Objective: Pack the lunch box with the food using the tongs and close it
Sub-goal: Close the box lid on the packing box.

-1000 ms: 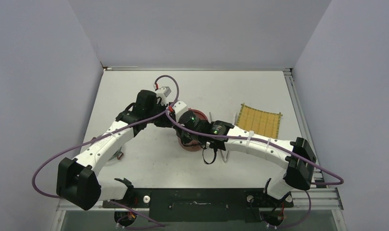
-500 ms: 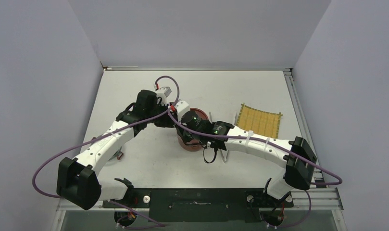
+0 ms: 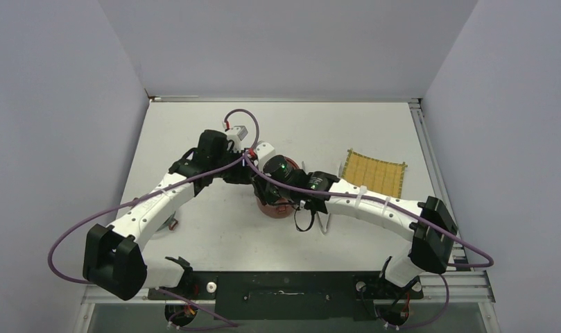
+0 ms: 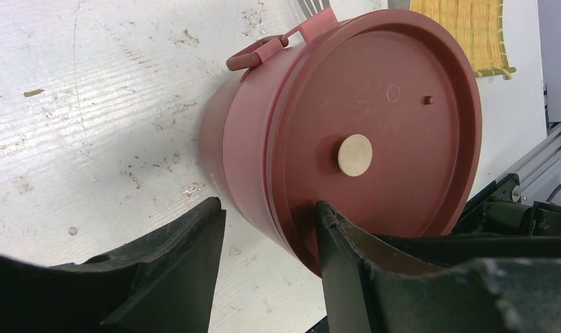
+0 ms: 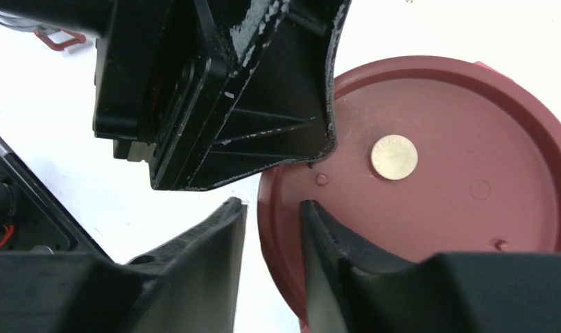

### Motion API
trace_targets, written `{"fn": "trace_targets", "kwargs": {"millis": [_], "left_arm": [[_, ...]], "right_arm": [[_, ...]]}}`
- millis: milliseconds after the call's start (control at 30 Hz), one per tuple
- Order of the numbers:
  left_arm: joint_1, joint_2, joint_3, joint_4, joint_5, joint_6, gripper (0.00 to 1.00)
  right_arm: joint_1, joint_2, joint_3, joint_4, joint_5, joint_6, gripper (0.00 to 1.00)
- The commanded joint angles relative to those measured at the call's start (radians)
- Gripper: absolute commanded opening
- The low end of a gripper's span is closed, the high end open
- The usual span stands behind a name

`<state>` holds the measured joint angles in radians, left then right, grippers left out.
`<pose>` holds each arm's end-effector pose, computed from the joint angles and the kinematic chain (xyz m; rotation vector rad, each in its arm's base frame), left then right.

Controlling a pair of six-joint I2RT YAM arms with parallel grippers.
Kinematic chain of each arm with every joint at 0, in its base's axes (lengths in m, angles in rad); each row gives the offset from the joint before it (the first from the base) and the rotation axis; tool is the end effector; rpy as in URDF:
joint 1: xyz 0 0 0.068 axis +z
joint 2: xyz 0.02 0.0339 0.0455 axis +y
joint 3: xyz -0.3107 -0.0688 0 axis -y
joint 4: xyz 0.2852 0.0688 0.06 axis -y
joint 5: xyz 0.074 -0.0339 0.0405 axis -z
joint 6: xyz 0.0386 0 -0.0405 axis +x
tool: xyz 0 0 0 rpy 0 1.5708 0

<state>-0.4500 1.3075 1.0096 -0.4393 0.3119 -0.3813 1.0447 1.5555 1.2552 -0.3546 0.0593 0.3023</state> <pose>0.2752 -0.1461 0.3127 0.2481 2.3805 -0.7703 0.2002 0.3402 0.3286 -0.8061 2.1640 0.6563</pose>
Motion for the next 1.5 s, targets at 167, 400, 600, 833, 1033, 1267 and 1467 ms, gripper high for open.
{"fn": "trace_targets", "kwargs": {"millis": [167, 400, 600, 833, 1033, 1267, 1467], "left_arm": [[0.002, 0.006, 0.011, 0.019, 0.003, 0.024, 0.46], [0.002, 0.013, 0.013, 0.017, 0.004, 0.028, 0.42], [0.001, 0.026, 0.016, -0.008, -0.021, 0.037, 0.41], [-0.001, 0.029, 0.003, -0.037, -0.058, 0.049, 0.39], [-0.008, 0.040, 0.001, -0.058, -0.089, 0.061, 0.37], [-0.027, 0.069, 0.001, -0.077, -0.113, 0.065, 0.33], [-0.032, 0.071, 0.003, -0.079, -0.146, 0.067, 0.32]], "right_arm": [[-0.025, -0.098, 0.089, -0.058, 0.015, 0.001, 0.47], [-0.124, -0.134, 0.065, -0.096, 0.077, -0.004, 0.48], [-0.146, -0.080, 0.030, -0.118, 0.056, -0.014, 0.46], [-0.147, -0.064, -0.062, -0.167, 0.049, 0.067, 0.46], [-0.147, -0.071, -0.155, -0.224, 0.030, 0.199, 0.44], [-0.147, -0.082, -0.339, -0.206, 0.006, 0.341, 0.43], [-0.147, -0.098, -0.392, -0.188, 0.004, 0.385, 0.42]]}}
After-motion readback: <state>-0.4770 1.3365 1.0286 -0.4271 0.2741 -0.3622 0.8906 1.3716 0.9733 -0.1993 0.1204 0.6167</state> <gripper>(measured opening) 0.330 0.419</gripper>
